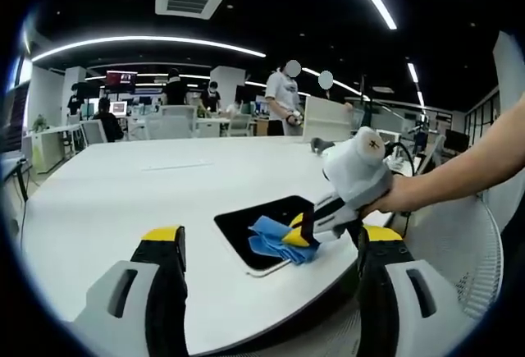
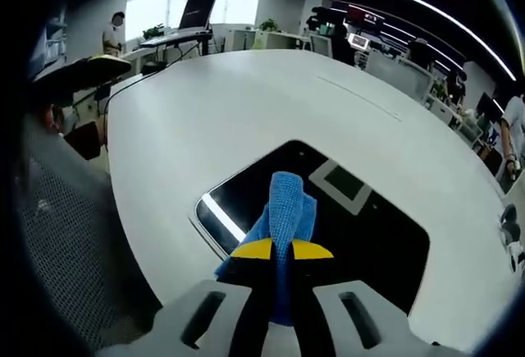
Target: Wipe the mirror surface with the cleaning cloth until all visible marks leave the cleaned area.
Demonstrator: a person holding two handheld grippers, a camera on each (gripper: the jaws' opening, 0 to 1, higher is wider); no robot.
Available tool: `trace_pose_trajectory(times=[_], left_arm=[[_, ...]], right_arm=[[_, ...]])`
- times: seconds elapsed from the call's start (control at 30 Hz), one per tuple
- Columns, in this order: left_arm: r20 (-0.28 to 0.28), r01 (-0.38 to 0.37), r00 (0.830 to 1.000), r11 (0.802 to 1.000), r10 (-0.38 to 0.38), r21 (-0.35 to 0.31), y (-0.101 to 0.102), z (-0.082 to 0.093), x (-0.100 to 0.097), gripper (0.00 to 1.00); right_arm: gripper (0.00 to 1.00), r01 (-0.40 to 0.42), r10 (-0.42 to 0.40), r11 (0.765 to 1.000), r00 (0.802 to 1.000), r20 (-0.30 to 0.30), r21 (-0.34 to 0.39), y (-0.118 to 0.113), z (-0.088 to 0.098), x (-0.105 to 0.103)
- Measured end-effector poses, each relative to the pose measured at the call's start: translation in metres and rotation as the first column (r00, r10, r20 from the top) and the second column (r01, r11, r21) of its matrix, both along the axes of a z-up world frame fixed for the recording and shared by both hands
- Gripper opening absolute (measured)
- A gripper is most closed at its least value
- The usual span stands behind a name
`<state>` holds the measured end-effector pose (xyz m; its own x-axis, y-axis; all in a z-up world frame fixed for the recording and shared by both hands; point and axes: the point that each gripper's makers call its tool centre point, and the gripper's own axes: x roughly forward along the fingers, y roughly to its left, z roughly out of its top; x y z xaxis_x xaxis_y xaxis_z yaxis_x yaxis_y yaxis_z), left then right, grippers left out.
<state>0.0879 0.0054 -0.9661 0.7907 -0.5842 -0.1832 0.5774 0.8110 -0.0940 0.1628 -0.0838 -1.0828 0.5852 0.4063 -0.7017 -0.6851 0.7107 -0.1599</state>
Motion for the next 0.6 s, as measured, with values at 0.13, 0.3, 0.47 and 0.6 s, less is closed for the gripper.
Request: trace_pose_trajectory(times=[0.13,0.3,0.47,0.6], left_arm=[[0.001,0.002,1.000,1.000,-0.002,-0.001,0.000,0.000,0.000,0.84],[0.002,0.001,1.000,1.000,-0.001,-0.002,0.000,0.000,0.000,0.83],[0.003,-0.001,1.000,1.000,0.001,-0.003,0.000,0.000,0.000,0.83],[0.003,0.000,1.000,1.000,0.001,-0.003,0.000,0.000,0.000,0.83]], right_arm=[[0.01,-0.022,0.022,1.000,1.000,0.005,-0.006,0.012,0.000,-0.001],[0.01,-0.056,0.056,0.998,0.998,0.006,-0.012,0.026,0.000,-0.002],[0.01,-0.082,0.082,0.997,0.997,0.001,-0.007,0.037,0.000,-0.001],[0.01,-0.096,0.096,0.995,0.995,0.000,0.002,0.047,0.000,-0.002]])
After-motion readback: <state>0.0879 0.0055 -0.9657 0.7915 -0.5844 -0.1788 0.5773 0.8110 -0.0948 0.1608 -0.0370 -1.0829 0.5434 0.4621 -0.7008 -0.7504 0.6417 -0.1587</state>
